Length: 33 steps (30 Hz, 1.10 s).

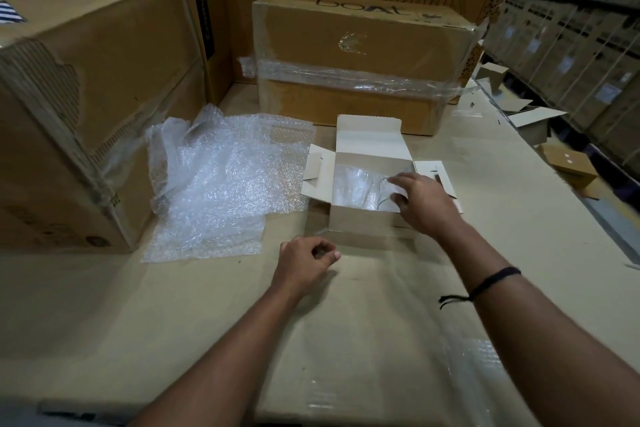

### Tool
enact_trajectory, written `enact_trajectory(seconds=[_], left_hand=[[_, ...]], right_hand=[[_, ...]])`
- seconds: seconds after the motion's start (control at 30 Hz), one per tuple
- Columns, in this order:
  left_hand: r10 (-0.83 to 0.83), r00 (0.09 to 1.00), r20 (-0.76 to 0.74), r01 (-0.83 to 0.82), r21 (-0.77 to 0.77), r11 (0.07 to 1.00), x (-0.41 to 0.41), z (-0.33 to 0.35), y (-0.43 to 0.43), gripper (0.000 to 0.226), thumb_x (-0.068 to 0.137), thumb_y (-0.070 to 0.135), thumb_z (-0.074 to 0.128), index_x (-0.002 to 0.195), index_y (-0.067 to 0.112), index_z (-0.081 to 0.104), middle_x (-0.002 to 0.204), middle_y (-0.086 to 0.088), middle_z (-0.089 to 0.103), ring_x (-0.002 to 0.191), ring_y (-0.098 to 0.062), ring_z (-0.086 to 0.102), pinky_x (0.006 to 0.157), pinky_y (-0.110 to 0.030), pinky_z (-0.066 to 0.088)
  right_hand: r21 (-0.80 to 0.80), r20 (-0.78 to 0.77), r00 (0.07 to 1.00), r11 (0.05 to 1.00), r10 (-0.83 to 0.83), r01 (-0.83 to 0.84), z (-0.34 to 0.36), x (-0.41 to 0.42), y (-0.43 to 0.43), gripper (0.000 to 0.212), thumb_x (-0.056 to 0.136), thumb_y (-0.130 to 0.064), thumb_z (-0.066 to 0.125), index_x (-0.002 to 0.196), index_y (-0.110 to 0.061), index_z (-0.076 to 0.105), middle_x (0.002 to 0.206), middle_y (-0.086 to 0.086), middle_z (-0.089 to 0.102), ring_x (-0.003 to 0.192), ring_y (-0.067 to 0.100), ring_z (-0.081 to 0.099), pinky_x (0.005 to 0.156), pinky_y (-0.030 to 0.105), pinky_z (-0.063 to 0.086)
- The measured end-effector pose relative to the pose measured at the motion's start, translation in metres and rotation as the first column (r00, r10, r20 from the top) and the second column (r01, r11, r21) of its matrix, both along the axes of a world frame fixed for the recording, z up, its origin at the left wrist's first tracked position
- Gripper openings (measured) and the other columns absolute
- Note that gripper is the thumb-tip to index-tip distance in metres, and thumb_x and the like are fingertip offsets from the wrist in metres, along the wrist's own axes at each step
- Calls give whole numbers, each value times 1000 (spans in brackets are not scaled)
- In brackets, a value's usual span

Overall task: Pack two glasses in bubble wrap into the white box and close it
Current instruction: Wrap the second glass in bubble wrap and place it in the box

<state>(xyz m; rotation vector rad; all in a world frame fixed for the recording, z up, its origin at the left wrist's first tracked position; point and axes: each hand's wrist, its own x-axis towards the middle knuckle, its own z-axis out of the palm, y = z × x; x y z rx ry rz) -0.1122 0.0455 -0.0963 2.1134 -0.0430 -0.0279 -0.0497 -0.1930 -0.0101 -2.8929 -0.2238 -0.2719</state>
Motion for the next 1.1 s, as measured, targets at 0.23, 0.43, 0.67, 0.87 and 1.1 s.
enact_trajectory(seconds=[0.23, 0.43, 0.67, 0.87, 1.1], left_hand=[[259, 937, 233, -237, -121, 964, 4, 25, 22, 9, 81, 11, 70, 85, 17, 75, 81, 5, 70, 83, -16, 63, 75, -16, 45], [237, 891, 386, -405, 445, 799, 43, 22, 93, 35, 85, 29, 66, 119, 21, 67, 134, -8, 57, 127, -32, 44, 103, -44, 25], [248, 964, 93, -244, 676, 695, 77, 39, 129, 27, 95, 36, 53, 117, 28, 67, 111, -2, 69, 107, -23, 58, 97, -38, 26], [259, 862, 436, -461, 460, 759, 75, 57, 138, 20, 93, 31, 58, 95, 20, 75, 94, -1, 73, 94, -26, 59, 86, -39, 30], [155, 858, 489, -379, 401, 834, -11, 52, 119, 20, 85, 36, 60, 77, 21, 71, 81, 3, 72, 78, -25, 64, 81, -35, 33]], right_hand=[[399, 169, 985, 917, -46, -26, -60, -87, 83, 19, 85, -15, 58, 102, -13, 66, 103, 5, 64, 96, 28, 59, 83, 34, 46], [-8, -118, 993, 1000, -2, 1, -94, -92, 125, 69, 90, -58, 19, 141, -18, 44, 150, 7, 41, 137, 27, 36, 112, 41, 28], [-39, -74, 996, 998, -49, 46, -92, -92, 127, 62, 91, -59, 29, 138, -22, 46, 146, 2, 46, 136, 22, 37, 112, 38, 27], [-17, -50, 997, 998, -65, 64, -94, -91, 127, 61, 89, -58, 32, 136, -22, 50, 144, 1, 48, 135, 21, 39, 112, 38, 29], [-4, -61, 995, 997, -73, 73, -93, -91, 127, 66, 87, -61, 31, 140, -23, 44, 145, 1, 48, 133, 21, 40, 111, 36, 28]])
